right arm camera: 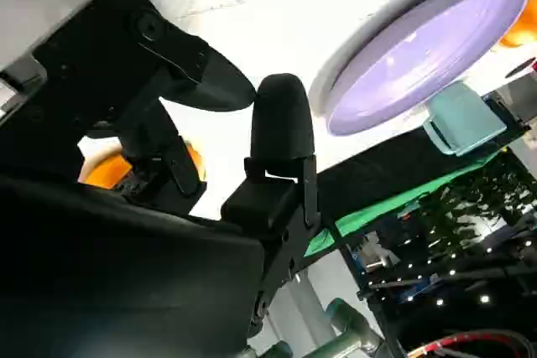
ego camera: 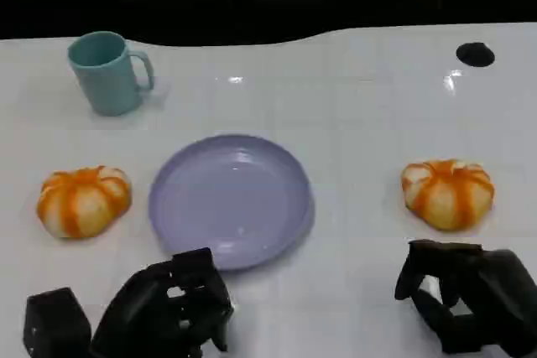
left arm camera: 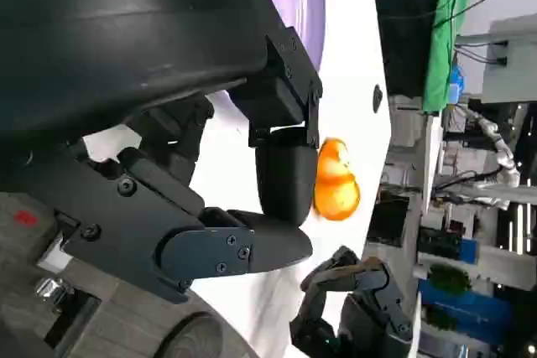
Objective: Grasp the bread from the table and place it into the plate.
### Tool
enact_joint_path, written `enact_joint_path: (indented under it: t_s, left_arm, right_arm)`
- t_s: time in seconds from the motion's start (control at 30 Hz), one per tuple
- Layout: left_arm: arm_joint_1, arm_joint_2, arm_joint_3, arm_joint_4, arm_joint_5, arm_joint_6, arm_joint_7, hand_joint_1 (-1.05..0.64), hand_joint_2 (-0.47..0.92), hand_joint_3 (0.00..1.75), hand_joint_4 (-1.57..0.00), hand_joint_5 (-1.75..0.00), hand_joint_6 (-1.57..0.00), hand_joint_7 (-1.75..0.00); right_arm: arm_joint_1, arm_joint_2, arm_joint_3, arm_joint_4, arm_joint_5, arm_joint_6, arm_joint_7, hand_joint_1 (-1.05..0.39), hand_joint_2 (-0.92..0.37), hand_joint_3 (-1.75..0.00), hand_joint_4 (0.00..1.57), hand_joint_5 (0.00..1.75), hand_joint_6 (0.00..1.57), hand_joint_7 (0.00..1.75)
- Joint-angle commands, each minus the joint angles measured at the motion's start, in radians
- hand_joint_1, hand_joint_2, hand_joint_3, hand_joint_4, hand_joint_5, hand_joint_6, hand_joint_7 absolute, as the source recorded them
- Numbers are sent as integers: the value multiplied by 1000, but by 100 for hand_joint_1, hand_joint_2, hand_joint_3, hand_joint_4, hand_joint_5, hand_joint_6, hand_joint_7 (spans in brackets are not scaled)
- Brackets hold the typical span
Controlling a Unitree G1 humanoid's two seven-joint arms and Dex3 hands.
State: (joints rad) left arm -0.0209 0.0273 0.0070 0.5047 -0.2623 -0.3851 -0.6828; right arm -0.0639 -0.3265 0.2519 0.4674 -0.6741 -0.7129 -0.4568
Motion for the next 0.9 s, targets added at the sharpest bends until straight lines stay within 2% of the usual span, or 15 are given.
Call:
enact_joint_path:
  t_s: [0.03, 0.27, 0.83, 0.9]
  left_arm:
    - [2, 19, 8, 3, -2, -11, -6, -52, 63, 71, -80, -175, -77, -140]
    - [1, 19, 8, -3, -7, 2, -6, -53, 63, 70, -81, -175, -78, -140]
    - [1, 20, 7, 0, -15, 1, -11, -54, 63, 69, -82, -175, -78, -140]
    - [0, 19, 7, 1, -16, 2, -12, -53, 64, 68, -82, -175, -78, -140]
  right_arm:
    - [-1, -12, 0, -2, 3, 2, -2, -20, -32, -131, 92, 175, 79, 149]
    - [3, -13, 2, -16, -5, 23, 3, -20, -32, -130, 91, 175, 79, 145]
    - [4, -13, 2, -17, 2, 16, 2, -19, -32, -130, 92, 175, 81, 143]
    - [2, -13, 1, -12, 5, 10, -1, -19, -32, -129, 91, 175, 82, 138]
